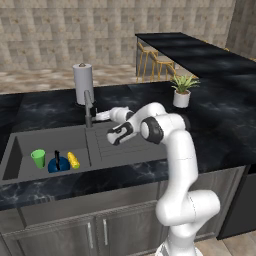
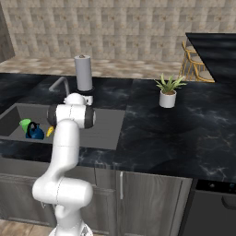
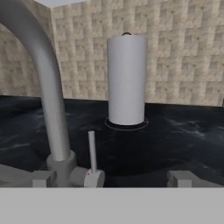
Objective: Pick the kettle and cup and place them in the sink. Then turn on the water.
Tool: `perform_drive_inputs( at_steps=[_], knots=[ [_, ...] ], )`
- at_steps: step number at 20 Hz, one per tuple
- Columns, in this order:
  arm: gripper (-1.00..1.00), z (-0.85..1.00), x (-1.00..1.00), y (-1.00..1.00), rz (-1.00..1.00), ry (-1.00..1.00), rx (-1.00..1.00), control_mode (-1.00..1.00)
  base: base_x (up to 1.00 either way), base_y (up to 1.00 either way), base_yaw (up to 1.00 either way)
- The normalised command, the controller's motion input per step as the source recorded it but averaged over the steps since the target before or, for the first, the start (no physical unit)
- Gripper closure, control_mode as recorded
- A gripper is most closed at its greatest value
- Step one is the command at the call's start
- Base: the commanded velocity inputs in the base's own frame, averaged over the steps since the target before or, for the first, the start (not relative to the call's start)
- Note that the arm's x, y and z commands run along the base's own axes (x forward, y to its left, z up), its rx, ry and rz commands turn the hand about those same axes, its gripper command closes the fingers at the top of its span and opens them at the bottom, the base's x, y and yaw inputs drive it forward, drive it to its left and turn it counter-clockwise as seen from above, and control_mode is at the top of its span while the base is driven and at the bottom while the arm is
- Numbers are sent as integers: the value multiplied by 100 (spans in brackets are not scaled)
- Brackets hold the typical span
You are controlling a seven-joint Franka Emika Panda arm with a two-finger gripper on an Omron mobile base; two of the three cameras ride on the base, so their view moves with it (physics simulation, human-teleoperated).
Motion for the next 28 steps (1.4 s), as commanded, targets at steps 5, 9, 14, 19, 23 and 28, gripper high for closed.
perform_drive_inputs(
  at_steps=[5, 9, 14, 19, 23, 28],
  knots=[
    [-100, -7, 23, 18, 0, 0, 0, -100, 0, 0, 0],
    [-100, -7, 19, 20, 0, 0, 0, -100, 0, 0, 0],
    [-100, -1, 14, 16, 0, 0, 0, -100, 0, 0, 0],
    [-100, 0, 0, 16, 0, 0, 0, -100, 0, 0, 0],
    [-100, 0, 0, 8, 0, 0, 0, -100, 0, 0, 0],
    [-100, 0, 0, 6, 0, 1, 0, -100, 0, 0, 0]
  ],
)
